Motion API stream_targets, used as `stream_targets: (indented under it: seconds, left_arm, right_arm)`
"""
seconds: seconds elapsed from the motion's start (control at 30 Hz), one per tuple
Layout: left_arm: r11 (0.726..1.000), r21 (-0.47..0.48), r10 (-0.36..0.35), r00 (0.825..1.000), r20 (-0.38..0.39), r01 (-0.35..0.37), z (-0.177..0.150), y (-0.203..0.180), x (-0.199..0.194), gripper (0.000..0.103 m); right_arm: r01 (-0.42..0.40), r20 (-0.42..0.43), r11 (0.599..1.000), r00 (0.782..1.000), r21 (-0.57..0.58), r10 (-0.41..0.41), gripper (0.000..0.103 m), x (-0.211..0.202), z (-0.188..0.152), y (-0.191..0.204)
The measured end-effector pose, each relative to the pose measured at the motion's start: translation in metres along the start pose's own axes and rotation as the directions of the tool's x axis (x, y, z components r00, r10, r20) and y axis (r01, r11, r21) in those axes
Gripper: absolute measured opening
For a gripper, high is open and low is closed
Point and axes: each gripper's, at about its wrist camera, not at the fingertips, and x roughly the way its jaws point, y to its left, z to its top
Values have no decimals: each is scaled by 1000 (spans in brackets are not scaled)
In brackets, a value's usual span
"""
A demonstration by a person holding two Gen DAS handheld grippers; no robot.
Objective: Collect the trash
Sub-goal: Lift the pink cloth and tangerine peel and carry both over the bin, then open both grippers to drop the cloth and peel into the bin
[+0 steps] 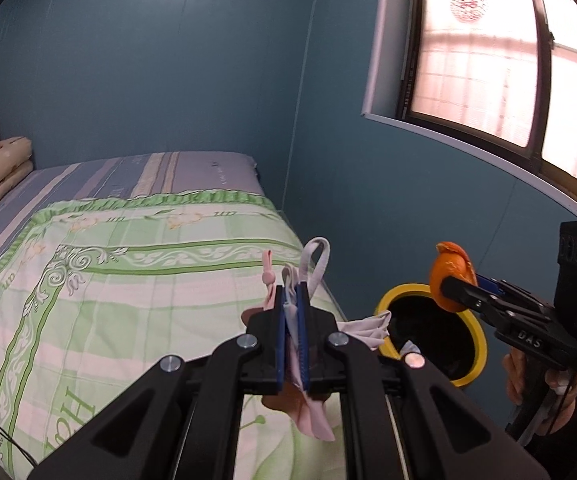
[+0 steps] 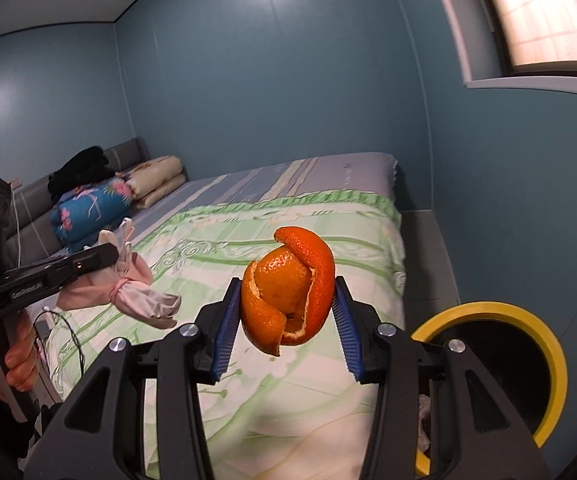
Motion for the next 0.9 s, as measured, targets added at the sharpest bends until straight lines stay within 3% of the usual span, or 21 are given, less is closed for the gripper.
stream_targets:
  seconds: [0.53, 0.9]
  left_arm:
    - [973, 166, -156, 987, -37, 160, 16, -111, 38, 5]
    - [952, 157, -233, 954, -187, 263, -4, -163, 132, 5]
  right_arm:
    - [167, 47, 979, 984, 113, -173, 43, -35, -12, -88]
    - [327, -45, 918, 945, 224, -325, 43, -23, -29, -159]
